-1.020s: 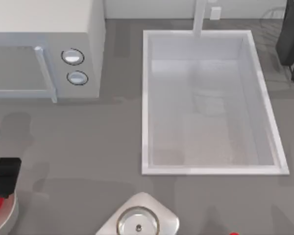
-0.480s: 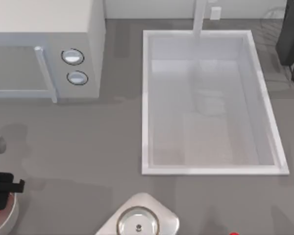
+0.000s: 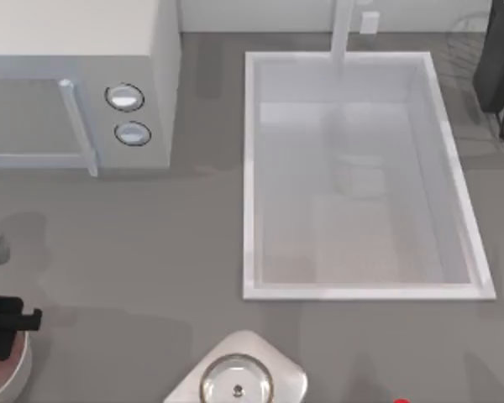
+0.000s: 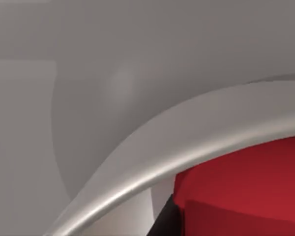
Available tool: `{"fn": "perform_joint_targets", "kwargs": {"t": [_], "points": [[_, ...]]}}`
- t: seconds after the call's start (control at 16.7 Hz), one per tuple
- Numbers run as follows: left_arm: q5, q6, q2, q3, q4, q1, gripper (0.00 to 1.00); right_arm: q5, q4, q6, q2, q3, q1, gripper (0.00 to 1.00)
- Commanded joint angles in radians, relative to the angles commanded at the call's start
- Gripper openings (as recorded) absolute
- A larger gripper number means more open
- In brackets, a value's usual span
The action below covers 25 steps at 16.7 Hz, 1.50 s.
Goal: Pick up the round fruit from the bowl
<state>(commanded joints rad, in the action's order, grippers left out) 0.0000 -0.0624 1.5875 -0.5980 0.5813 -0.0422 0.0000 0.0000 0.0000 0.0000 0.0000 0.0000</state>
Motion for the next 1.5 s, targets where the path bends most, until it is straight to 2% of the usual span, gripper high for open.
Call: {"fn": "perform_joint_targets", "kwargs": {"t": [0.54,1.02,1.08,1.26,1.5], "points": [[0.000,0.000,0.000,0.000,0.000,0.000,0.02,0.000,0.000,0.000,0.000,0.000,0.000,1.00],[0.000,0.000,0.000,0.000,0.000,0.000,0.00,0.000,0.000,0.000,0.000,0.000,0.000,1.00],[-0.009,-0.048,-0.150,-0.022,0.134,-0.003,0.00,0.000,0.000,0.000,0.000,0.000,0.000,1.00],[-0.009,-0.048,-0.145,-0.058,0.170,-0.002,0.00,0.000,0.000,0.000,0.000,0.000,0.000,1.00],[-0.010,-0.045,-0.135,-0.247,0.365,0.001,0.00,0.000,0.000,0.000,0.000,0.000,0.000,1.00]]}}
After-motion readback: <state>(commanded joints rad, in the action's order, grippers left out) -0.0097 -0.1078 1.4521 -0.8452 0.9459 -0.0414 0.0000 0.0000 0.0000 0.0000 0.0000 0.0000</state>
